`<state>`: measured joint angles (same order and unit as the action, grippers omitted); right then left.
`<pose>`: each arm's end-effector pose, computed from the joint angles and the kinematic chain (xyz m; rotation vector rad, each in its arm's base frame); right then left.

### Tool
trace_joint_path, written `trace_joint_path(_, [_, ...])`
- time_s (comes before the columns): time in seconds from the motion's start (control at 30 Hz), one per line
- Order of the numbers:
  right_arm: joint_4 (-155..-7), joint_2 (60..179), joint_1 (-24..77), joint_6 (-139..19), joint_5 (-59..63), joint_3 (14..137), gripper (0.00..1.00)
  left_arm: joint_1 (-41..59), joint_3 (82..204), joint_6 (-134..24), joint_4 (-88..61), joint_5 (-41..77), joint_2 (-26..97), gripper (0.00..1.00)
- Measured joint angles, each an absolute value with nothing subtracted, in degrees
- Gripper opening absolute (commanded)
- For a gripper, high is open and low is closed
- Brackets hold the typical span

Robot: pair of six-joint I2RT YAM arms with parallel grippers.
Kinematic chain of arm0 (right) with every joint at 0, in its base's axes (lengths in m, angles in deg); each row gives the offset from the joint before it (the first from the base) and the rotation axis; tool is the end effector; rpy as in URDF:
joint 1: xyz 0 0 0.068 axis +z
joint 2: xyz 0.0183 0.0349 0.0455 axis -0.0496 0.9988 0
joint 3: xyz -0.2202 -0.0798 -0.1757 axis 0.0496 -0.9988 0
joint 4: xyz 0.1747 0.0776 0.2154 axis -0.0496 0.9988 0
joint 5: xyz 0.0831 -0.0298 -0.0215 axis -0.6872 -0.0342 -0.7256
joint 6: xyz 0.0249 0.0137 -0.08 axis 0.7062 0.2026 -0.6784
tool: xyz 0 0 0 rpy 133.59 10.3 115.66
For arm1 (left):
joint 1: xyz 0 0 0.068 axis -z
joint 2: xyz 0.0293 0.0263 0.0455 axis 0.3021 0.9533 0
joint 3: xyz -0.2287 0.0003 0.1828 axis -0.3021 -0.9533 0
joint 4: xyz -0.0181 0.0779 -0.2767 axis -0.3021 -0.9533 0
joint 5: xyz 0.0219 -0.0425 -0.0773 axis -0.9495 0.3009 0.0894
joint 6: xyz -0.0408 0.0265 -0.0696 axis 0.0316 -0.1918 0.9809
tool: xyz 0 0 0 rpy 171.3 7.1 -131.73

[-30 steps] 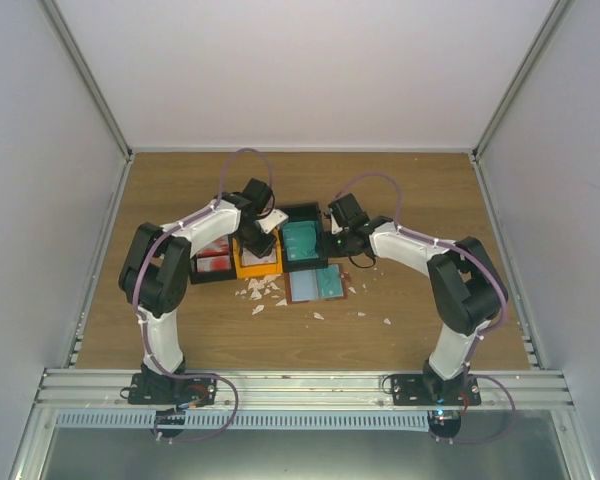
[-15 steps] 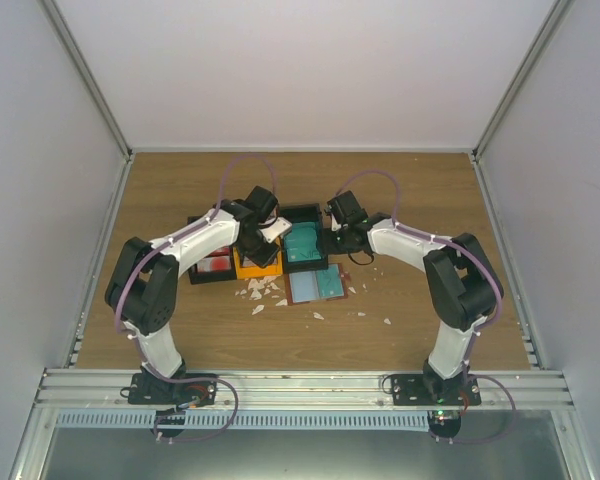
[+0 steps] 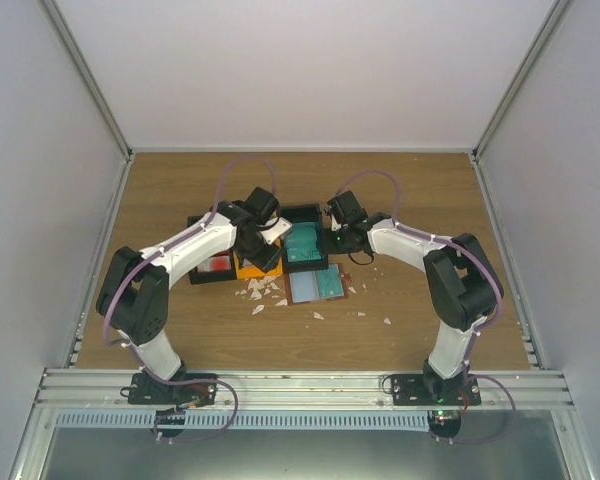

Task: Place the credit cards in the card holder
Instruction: Pick up the credit card from the storage box.

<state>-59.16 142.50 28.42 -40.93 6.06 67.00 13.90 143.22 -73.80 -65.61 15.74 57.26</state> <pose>0.3553 0.2212 0.1422 -0.1460 2.6736 0.4191 0.3098 -0.1985 0.1926 0.9714 2.7271 -0.2245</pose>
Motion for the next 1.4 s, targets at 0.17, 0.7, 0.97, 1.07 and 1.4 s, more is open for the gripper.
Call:
trace_joint_path(0.17, [-59.19,142.5,28.4,-40.93,6.03,67.0,0.62,13.9,144.2,-74.87,-65.41,15.26,57.44,0.57])
trace_joint_path(0.7, [-59.19,142.48,28.4,-40.95,5.66,67.0,0.62,13.95,143.48,-76.93,-63.55,12.77,62.03,0.11])
trace_joint_path(0.97, [-59.19,142.46,28.38,-40.95,5.66,67.0,0.62,13.9,143.02,-77.37,-61.72,9.42,57.44,0.0])
trace_joint_path(1.07, [-59.19,142.2,28.38,-40.97,5.66,67.0,0.65,13.95,142.89,-77.32,-61.76,7.96,54.62,0.0])
trace_joint_path(1.4, [-59.21,134.46,28.36,-41.6,6.14,68.18,0.69,13.93,143.48,-72.67,-59.97,5.03,44.35,0.0])
